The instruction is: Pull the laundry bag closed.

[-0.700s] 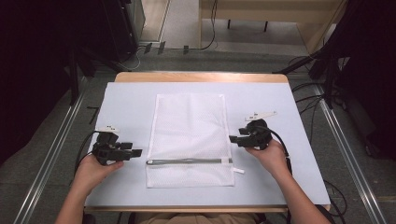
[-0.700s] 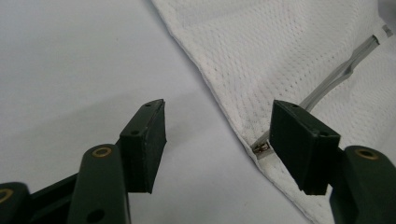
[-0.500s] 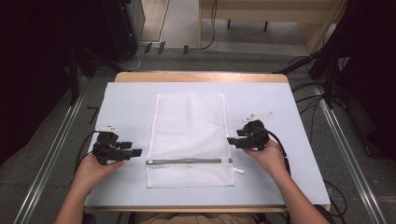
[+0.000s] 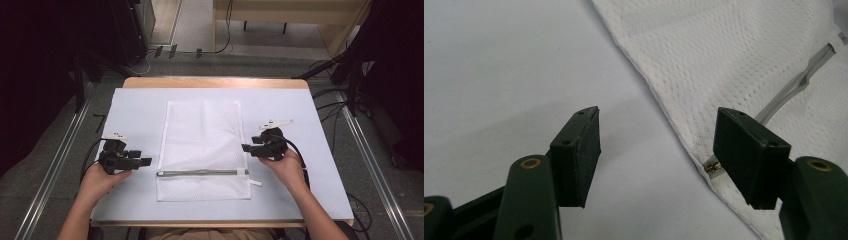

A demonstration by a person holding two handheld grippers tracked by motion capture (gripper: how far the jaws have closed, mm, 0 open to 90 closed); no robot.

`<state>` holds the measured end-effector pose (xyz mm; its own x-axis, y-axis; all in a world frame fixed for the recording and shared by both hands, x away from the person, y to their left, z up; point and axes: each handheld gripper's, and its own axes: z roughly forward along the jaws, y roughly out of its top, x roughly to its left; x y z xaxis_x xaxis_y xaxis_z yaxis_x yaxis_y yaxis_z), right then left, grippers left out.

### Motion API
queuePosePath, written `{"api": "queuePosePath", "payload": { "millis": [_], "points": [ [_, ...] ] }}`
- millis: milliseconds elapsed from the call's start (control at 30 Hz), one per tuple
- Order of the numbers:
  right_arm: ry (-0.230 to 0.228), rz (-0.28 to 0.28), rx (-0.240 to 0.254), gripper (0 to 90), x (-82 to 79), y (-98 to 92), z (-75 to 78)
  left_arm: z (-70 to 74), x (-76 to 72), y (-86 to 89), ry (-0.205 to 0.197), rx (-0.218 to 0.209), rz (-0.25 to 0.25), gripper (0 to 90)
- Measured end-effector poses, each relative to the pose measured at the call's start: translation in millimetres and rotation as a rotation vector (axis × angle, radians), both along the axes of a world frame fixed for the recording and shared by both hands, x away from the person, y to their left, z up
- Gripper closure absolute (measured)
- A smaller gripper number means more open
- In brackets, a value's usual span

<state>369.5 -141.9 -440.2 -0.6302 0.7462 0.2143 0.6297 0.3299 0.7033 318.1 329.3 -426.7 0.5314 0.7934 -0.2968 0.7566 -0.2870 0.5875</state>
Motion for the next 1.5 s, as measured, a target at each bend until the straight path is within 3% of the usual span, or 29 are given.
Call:
{"api": "queuePosePath", "payload": {
  "millis": [133, 400, 700, 733, 900, 967, 1233, 1500],
  "points": [
    [0.001, -0.020, -0.008, 46.5, -0.5, 1.7, 1.7, 2.0, 0.2, 0.7, -0.003, -0.005, 0.000, 37.0],
    [0.013, 0.002, -0.021, 48.1, -2.8, 3.1, -1.8, 3.0, 5.4, 1.3, -0.008, -0.028, 0.009, 36.8],
    [0.013, 0.022, -0.029, 47.7, -5.4, 5.9, -3.7, 4.4, 3.9, 3.3, -0.011, -0.021, 0.009, 36.5],
    [0.017, 0.029, -0.031, 47.8, -5.8, 7.6, -4.0, 5.0, 3.9, 5.5, 0.007, -0.045, 0.028, 36.0],
    [0.024, 0.039, -0.035, 47.6, -6.8, 9.3, -5.1, 8.4, 2.2, 6.4, -0.010, -0.064, 0.041, 36.1],
    [0.034, 0.056, -0.055, 47.3, -7.5, 10.9, -6.8, 8.0, 2.3, 6.3, -0.008, -0.060, 0.038, 36.0],
    [0.039, 0.065, -0.056, 47.0, -8.7, 14.6, -6.9, 5.7, 2.4, 3.3, -0.011, -0.033, 0.017, 36.0],
    [0.033, 0.099, -0.058, 46.9, -14.7, 24.1, -3.4, 6.6, 1.8, 4.0, -0.019, -0.037, 0.011, 36.0]
  ]
}}
